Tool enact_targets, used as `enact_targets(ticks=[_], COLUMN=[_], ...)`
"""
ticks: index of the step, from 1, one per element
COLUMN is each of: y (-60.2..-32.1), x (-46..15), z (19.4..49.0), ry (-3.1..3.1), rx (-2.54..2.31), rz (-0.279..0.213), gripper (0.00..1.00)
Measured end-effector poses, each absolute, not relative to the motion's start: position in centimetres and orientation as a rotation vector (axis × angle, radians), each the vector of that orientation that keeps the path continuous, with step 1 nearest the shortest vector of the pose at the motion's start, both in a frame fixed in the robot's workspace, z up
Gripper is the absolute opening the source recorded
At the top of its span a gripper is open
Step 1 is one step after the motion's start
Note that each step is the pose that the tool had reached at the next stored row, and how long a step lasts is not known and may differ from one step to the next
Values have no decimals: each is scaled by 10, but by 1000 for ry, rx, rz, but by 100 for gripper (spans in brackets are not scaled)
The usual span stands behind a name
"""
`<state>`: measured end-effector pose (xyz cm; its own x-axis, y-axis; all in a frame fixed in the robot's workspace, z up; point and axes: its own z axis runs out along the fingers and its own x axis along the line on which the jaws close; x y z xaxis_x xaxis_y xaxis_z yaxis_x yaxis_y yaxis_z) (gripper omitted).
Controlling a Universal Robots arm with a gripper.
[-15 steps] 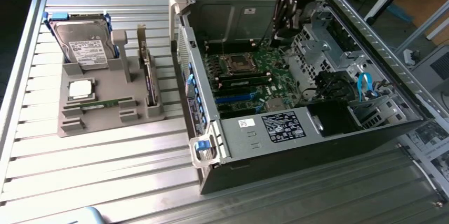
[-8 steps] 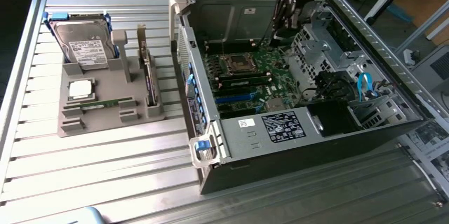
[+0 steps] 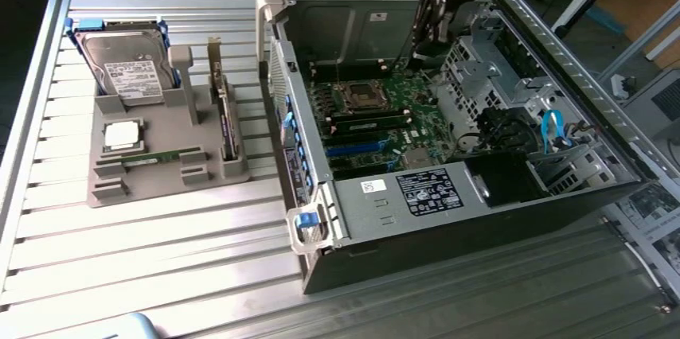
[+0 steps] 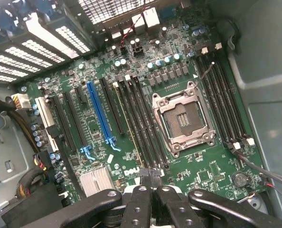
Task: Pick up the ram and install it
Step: 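Press down the ram until it locks into place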
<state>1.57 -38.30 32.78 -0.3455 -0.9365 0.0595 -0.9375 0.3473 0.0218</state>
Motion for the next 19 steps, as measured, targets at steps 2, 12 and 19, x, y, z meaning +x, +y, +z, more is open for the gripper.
enact_targets(ticks=[2, 12, 19], y=[-382, -380, -379], x=[16, 15, 15], z=[328, 328, 328], ry=[-2536, -2574, -2604], rx=[1747, 1691, 1644], rz=[24, 22, 21], gripper=[11, 11, 11])
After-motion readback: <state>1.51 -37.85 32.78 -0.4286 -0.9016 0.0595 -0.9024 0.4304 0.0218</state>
